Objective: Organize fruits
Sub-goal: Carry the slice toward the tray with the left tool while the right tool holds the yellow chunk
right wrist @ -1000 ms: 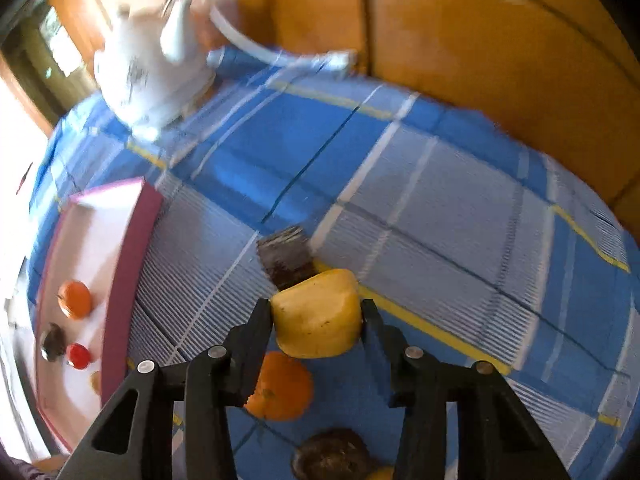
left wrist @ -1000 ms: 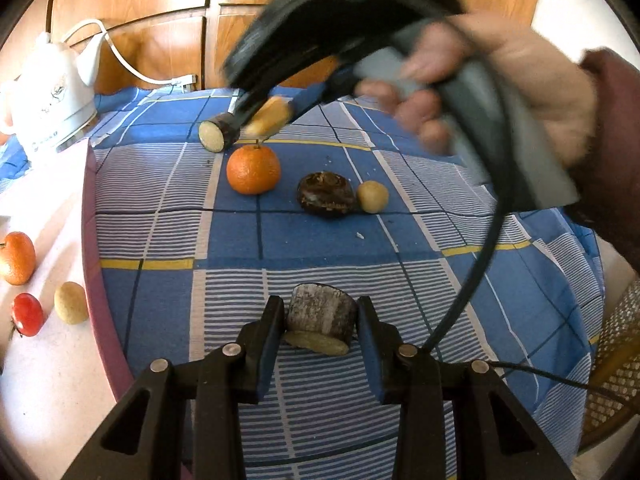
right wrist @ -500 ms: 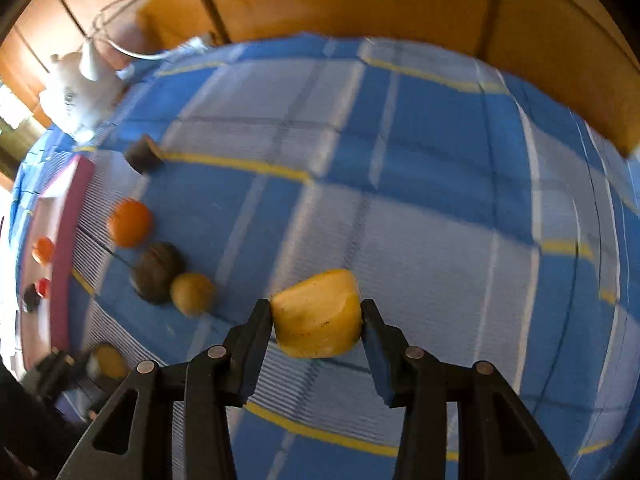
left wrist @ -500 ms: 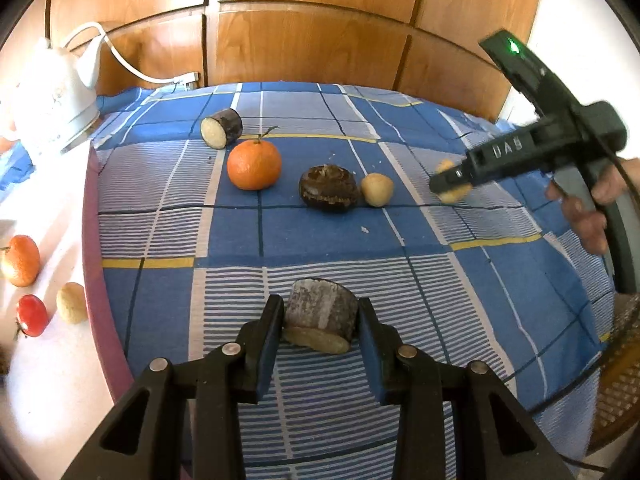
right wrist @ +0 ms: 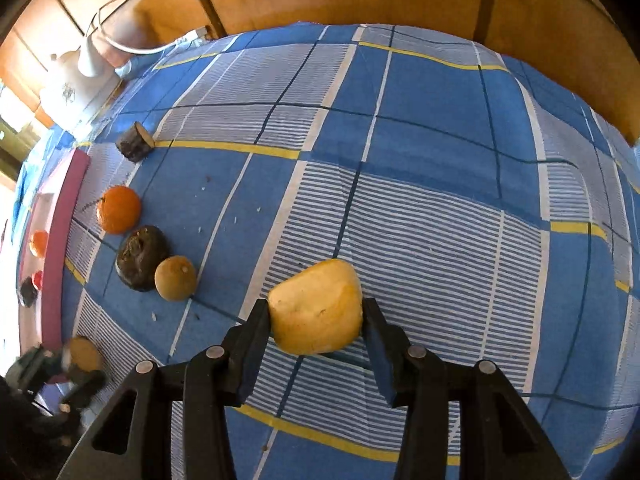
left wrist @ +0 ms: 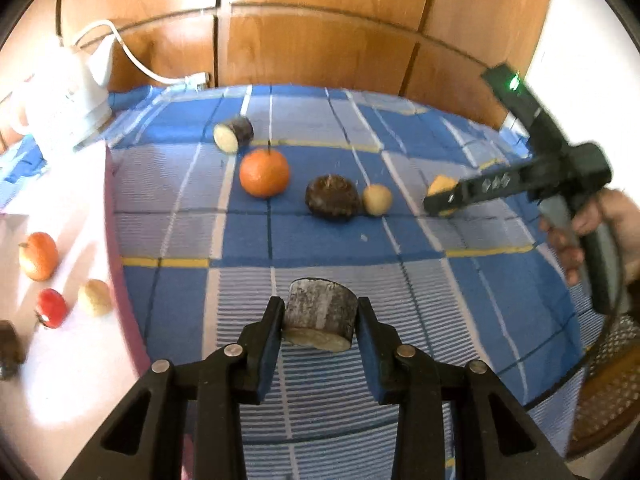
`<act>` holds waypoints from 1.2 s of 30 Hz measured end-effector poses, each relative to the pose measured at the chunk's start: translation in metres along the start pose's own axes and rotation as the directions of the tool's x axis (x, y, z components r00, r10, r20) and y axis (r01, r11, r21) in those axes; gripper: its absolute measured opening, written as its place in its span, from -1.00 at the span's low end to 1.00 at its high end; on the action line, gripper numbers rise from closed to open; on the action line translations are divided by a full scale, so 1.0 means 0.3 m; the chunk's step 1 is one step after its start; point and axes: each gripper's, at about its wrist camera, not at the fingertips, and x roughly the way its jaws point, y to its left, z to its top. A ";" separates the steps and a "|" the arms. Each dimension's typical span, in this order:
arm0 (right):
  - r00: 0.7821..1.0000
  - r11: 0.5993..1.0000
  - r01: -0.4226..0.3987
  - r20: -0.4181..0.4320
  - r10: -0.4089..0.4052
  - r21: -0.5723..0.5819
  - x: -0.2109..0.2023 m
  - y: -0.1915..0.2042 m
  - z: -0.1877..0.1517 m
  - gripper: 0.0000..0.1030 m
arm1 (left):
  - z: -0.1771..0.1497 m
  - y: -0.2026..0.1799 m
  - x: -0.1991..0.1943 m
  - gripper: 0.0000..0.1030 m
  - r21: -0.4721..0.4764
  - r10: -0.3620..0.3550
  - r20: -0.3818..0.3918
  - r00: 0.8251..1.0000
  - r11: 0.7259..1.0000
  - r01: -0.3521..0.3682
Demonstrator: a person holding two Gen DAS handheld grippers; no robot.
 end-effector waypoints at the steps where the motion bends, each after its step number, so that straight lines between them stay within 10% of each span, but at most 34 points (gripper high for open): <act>1: 1.000 1.000 0.011 0.000 -0.011 -0.014 0.001 0.008 -0.001 -0.08 | 0.005 0.004 -0.019 -0.30 -0.009 -0.004 0.010 1.000 1.000 0.005; 15: 0.996 0.993 0.089 0.015 -0.088 -0.082 0.000 0.079 -0.004 -0.10 | 0.052 0.047 -0.254 -0.30 -0.077 0.054 0.137 0.989 0.996 -0.044; 36: 0.994 0.987 0.109 0.037 -0.105 -0.121 0.011 0.098 -0.008 -0.10 | 0.011 0.186 -0.278 -0.30 -0.194 0.090 0.108 0.990 0.979 -0.068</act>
